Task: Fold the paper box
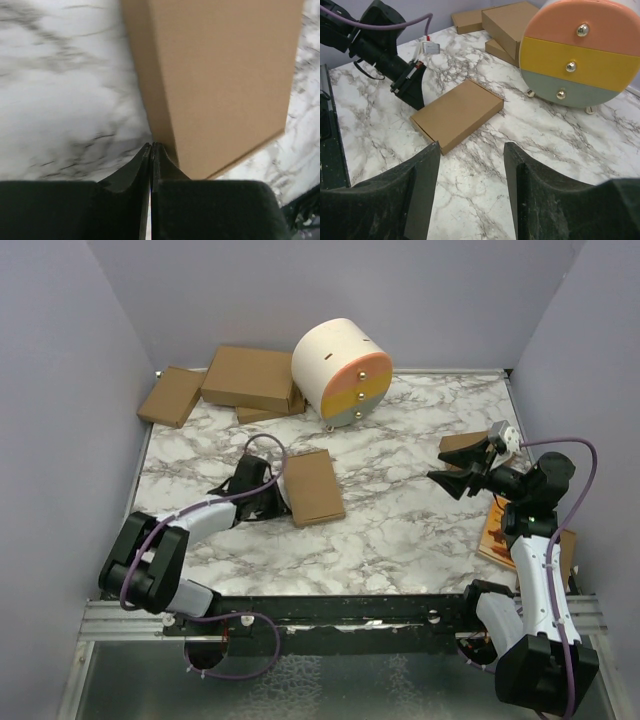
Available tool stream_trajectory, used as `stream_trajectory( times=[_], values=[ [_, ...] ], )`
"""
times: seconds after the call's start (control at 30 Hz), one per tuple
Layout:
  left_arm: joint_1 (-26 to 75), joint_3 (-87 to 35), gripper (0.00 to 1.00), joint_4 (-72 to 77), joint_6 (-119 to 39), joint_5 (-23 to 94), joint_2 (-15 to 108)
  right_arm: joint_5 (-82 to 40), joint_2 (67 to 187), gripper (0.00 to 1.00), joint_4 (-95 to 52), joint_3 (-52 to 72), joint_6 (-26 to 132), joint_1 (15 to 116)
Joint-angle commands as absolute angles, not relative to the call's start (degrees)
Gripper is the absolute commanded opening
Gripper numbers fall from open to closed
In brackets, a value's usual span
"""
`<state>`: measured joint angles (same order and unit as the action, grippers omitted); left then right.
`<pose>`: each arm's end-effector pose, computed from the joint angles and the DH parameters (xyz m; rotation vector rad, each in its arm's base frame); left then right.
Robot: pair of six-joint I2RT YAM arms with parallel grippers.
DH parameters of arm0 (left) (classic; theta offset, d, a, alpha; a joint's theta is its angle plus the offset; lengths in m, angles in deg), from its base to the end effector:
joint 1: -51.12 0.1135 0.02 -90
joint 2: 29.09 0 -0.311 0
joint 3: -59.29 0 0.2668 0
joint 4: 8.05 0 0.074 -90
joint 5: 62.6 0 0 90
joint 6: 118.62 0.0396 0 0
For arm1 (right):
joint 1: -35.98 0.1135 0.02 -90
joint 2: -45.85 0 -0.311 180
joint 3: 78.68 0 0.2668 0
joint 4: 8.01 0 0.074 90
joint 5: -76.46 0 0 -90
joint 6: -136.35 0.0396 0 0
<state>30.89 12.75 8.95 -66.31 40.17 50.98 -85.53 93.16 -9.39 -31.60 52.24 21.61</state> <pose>0.2413 -0.0982 0.1855 -0.2866 2.5422 -0.6943 0.1664 -0.0038 0.3386 -0.7003 1.4948 0.8798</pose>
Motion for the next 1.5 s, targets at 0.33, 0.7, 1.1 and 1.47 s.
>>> stream_trajectory(
  times=[0.33, 0.7, 1.1, 1.47],
  values=[
    [18.51, -3.36, 0.07, 1.45, -67.79, 43.86, 61.33, -86.02, 98.43, 0.64, -35.6, -19.39, 33.16, 21.31],
    [26.46, -2.76, 0.97, 3.42, -55.57, 31.0, 25.58, -82.02, 108.15, 0.88, -57.65, 9.07, 23.51, 21.38],
    [28.53, -31.79, 0.99, 17.95, -51.41, 36.28, 26.66, -74.03, 111.14, 0.99, -47.31, 27.04, 53.37, 21.32],
    [28.51, -36.21, 0.99, 20.9, -50.2, 37.76, 28.71, -68.2, 111.39, 0.99, -51.27, 29.15, 56.35, 21.0]
  ],
)
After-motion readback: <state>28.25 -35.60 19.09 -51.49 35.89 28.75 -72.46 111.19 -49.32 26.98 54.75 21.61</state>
